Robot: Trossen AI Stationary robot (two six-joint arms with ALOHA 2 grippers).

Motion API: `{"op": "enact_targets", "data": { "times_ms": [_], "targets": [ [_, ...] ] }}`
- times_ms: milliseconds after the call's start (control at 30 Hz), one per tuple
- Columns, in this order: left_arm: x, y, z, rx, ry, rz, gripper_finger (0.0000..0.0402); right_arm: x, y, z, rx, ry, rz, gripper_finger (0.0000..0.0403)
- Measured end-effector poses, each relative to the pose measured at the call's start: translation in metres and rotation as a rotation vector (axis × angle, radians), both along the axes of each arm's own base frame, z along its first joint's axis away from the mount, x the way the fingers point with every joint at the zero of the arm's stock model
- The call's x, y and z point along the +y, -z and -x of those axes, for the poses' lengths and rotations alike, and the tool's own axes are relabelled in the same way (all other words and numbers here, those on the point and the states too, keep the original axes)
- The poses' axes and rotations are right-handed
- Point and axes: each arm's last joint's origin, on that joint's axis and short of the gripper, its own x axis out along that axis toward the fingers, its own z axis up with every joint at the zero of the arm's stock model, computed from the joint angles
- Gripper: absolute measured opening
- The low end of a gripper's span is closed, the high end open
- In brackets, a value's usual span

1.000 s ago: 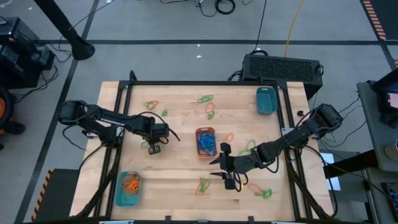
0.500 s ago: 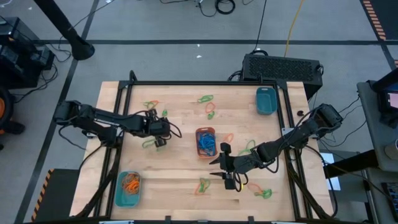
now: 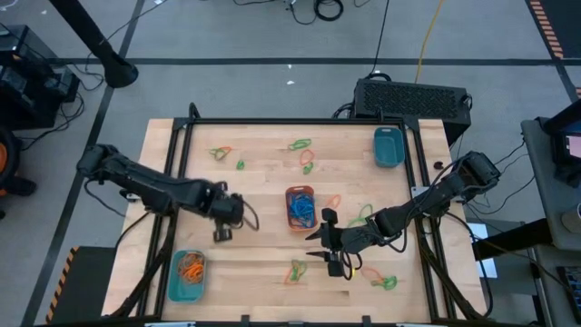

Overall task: Sort rubber bands into baskets
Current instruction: Put the orange rubber band into the green bin

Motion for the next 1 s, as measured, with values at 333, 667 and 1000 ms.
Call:
{"op": "enact_targets", "data": {
  "times_ms": [333, 667, 1000],
  "targets": [
    [-0.088, -0.021, 0.043, 0.191, -0.088, 0.319, 0.0000, 0.005, 0.013, -0.004, 0.034, 0.019, -0.045, 0.0187],
    [-0.130, -0.009, 0.096, 0.277, -0.243, 0.306, 0.0000, 0.020, 0.050, -0.031, 0.046, -0.090, 0.022, 0.0187],
    [-0.136, 0.008, 0.104, 0.256, -0.238, 0.336, 0.0004, 0.044, 0.059, -0.076, 0.221, -0.170, 0.202, 0.0187]
  ]
}}
